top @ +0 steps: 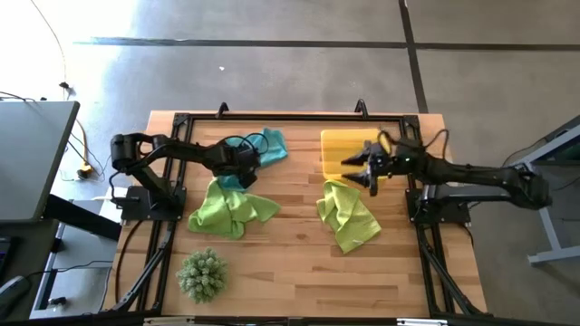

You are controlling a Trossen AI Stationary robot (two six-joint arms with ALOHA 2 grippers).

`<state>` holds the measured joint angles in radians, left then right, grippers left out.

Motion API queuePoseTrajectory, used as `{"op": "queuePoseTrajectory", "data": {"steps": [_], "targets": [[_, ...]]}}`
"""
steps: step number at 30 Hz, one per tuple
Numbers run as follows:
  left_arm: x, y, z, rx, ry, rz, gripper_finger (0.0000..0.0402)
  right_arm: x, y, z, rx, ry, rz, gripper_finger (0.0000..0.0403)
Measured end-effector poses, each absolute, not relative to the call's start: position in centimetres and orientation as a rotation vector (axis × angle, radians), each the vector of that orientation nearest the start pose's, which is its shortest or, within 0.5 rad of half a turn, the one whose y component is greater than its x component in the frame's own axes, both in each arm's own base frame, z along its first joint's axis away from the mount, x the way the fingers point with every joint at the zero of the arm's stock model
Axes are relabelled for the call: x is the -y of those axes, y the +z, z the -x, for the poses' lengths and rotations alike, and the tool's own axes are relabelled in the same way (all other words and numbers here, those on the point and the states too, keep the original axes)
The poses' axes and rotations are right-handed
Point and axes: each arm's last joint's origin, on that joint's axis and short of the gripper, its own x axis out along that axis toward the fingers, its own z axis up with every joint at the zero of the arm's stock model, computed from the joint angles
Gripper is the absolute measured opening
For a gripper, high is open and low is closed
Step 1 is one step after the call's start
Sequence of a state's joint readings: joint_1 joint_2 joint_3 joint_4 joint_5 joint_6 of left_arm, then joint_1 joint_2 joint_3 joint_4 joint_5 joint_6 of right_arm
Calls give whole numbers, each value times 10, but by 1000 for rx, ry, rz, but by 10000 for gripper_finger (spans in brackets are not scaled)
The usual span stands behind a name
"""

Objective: Roll microfiber towels into tight, uniform cylinder then place into a basket
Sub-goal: Prepare the table to roll the towel, then roll the light green towel

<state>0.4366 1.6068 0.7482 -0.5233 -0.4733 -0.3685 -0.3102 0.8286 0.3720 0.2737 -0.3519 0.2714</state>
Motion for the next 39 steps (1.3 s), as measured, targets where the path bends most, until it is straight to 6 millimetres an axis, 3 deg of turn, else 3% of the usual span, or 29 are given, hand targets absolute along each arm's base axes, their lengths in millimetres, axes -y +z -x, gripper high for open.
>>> {"op": "queuePoseTrajectory", "data": {"steps": [8, 16, 23, 29, 39], "targets": [[-102, 180, -226, -981, 950, 260, 152, 19, 202, -191, -478, 110, -501, 240], [-74, 225, -241, -627, 728, 295, 152, -17, 177, -201, -705, 165, -634, 240], [-47, 234, -258, -528, 545, 250, 152, -34, 148, -209, -857, 6, -707, 240], [-22, 238, -264, -493, 394, 253, 152, -43, 126, -217, -884, -74, -635, 240], [10, 242, -267, -456, 273, 229, 152, -57, 97, -258, -648, 74, -561, 240]]}}
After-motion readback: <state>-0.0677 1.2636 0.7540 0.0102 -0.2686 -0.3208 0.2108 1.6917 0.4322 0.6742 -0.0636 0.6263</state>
